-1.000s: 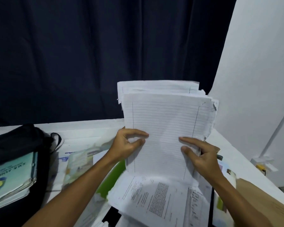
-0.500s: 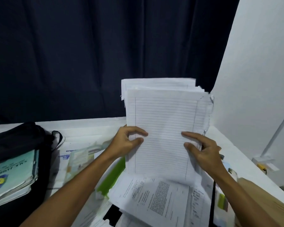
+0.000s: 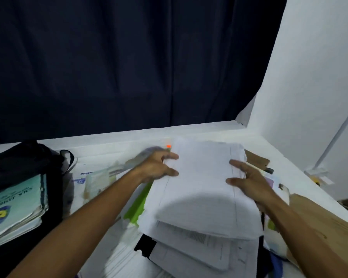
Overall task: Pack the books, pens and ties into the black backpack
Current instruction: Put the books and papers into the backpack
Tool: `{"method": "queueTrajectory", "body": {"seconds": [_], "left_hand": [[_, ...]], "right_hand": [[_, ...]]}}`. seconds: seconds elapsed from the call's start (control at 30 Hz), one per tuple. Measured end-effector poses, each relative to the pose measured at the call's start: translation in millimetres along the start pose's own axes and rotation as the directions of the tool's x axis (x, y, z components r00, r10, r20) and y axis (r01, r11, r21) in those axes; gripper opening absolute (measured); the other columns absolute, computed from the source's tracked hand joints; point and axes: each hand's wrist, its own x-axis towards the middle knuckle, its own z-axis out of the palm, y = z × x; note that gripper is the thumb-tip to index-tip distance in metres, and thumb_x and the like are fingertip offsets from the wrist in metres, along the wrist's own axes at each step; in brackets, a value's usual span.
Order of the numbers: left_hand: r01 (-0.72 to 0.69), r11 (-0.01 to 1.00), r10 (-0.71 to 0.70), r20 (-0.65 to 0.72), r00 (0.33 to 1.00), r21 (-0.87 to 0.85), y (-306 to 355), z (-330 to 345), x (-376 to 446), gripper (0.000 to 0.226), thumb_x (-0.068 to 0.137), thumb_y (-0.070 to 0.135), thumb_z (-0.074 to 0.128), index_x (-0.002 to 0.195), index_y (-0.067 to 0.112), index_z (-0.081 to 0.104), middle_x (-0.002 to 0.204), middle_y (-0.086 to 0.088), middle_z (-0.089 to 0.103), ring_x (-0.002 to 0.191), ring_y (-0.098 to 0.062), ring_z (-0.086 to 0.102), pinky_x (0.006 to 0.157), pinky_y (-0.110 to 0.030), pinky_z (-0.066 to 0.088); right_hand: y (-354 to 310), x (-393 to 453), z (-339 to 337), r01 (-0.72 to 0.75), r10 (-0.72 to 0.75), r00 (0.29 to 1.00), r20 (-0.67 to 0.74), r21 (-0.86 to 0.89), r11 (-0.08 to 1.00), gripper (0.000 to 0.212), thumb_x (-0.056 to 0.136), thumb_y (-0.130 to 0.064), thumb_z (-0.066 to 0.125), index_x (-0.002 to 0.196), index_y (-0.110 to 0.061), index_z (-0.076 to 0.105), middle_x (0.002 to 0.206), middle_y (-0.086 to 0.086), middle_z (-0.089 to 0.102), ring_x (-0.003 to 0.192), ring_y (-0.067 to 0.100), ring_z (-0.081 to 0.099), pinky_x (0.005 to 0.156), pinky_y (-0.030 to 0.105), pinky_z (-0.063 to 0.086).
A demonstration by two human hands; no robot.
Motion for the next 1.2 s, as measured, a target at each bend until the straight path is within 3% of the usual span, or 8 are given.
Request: {"method": "queueTrajectory", "body": {"seconds": [0.1, 0.27, 0.37, 0.43, 0.7, 0.8, 0.93, 1.2], "left_hand": [[0.04, 0.997, -0.042, 0.025, 0.999, 0.071, -28, 13, 2, 0.064, 0.07, 0.003, 0.084, 0.127, 0.018, 0.058, 0.12, -0.007, 0.052, 0.085, -0.016, 0.051, 0.051, -0.012, 0.045], [0.05, 0.993, -0.052, 0.017, 0.998, 0.104, -37, 18, 13, 0.071, 0.07, 0.004, 0.084, 0.132, 0.019, 0.052, 0.114, -0.008, 0.055, 0.055, -0.012, 0.052, 0.046, -0.021, 0.04], [0.0, 0.967, -0.009, 0.032, 0.999, 0.256, -38, 20, 18, 0.077, 0.071, 0.011, 0.084, 0.138, 0.021, 0.049, 0.14, -0.002, 0.049, 0.107, -0.016, 0.056, 0.074, -0.02, 0.044], [-0.011, 0.946, 0.0, 0.032, 0.999, 0.325, -38, 21, 20, 0.08, 0.072, 0.016, 0.084, 0.142, 0.023, 0.045, 0.145, 0.0, 0.046, 0.109, -0.013, 0.051, 0.079, -0.019, 0.042], [-0.02, 0.764, 0.115, -0.106, 0.988, 0.645, -47, 17, 9, 0.076, 0.076, 0.057, 0.069, 0.141, 0.029, 0.039, 0.137, -0.008, 0.05, 0.124, -0.03, 0.049, 0.094, -0.038, 0.046], [0.073, 0.861, 0.099, -0.306, 0.947, 0.504, -73, -16, 4, 0.061, 0.085, 0.055, 0.059, 0.138, 0.028, 0.044, 0.132, -0.009, 0.057, 0.123, -0.032, 0.049, 0.097, -0.041, 0.045], [0.427, 0.777, -0.199, -0.463, 0.864, 0.463, -130, -82, -2, 0.067, 0.091, 0.057, 0.045, 0.148, 0.026, 0.027, 0.145, -0.014, 0.041, 0.136, -0.037, 0.03, 0.111, -0.052, 0.025], [0.396, 0.86, -0.188, -0.522, 0.832, 0.321, -144, -95, 1, 0.061, 0.094, 0.051, 0.049, 0.142, 0.016, 0.033, 0.134, -0.024, 0.049, 0.126, -0.043, 0.043, 0.101, -0.047, 0.039]], "right_hand": [[30, -8, 17, -0.058, 0.056, 0.998, -0.024, -0.111, 0.992, 0.064, 0.08, -0.001, 0.073, 0.137, -0.017, 0.051, 0.138, 0.0, 0.049, 0.12, 0.018, 0.048, 0.096, 0.026, 0.039], [31, -6, 24, -0.074, 0.069, 0.997, -0.026, -0.273, 0.959, 0.069, 0.083, -0.006, 0.071, 0.144, -0.012, 0.041, 0.145, 0.0, 0.042, 0.132, 0.018, 0.041, 0.101, 0.021, 0.031], [30, -4, 24, -0.104, 0.1, 0.995, -0.029, -0.388, 0.916, 0.071, 0.083, -0.013, 0.071, 0.146, -0.014, 0.038, 0.15, 0.0, 0.039, 0.135, 0.018, 0.038, 0.104, 0.023, 0.03], [28, -6, 26, -0.119, 0.114, 0.993, -0.041, -0.479, 0.87, 0.072, 0.083, -0.021, 0.071, 0.146, -0.018, 0.037, 0.152, 0.0, 0.037, 0.137, 0.019, 0.037, 0.108, 0.027, 0.03], [0, -22, 38, -0.184, 0.109, 0.982, -0.152, -0.897, 0.402, 0.047, 0.087, -0.055, 0.054, 0.127, -0.03, 0.051, 0.134, 0.009, 0.047, 0.113, 0.03, 0.055, 0.091, 0.039, 0.047], [-1, -21, 35, -0.2, 0.035, 0.978, -0.205, -0.877, 0.438, 0.05, 0.086, -0.059, 0.052, 0.126, -0.029, 0.051, 0.134, 0.01, 0.046, 0.116, 0.034, 0.053, 0.092, 0.043, 0.047], [4, -11, 46, -0.199, 0.048, 0.978, -0.204, -0.832, 0.518, 0.058, 0.087, -0.059, 0.052, 0.135, -0.028, 0.044, 0.137, 0.012, 0.043, 0.123, 0.037, 0.046, 0.093, 0.047, 0.045], [17, -8, 52, -0.23, 0.085, 0.968, -0.234, -0.711, 0.664, 0.065, 0.088, -0.053, 0.053, 0.143, -0.026, 0.034, 0.14, 0.017, 0.041, 0.126, 0.04, 0.043, 0.098, 0.048, 0.041]]}}
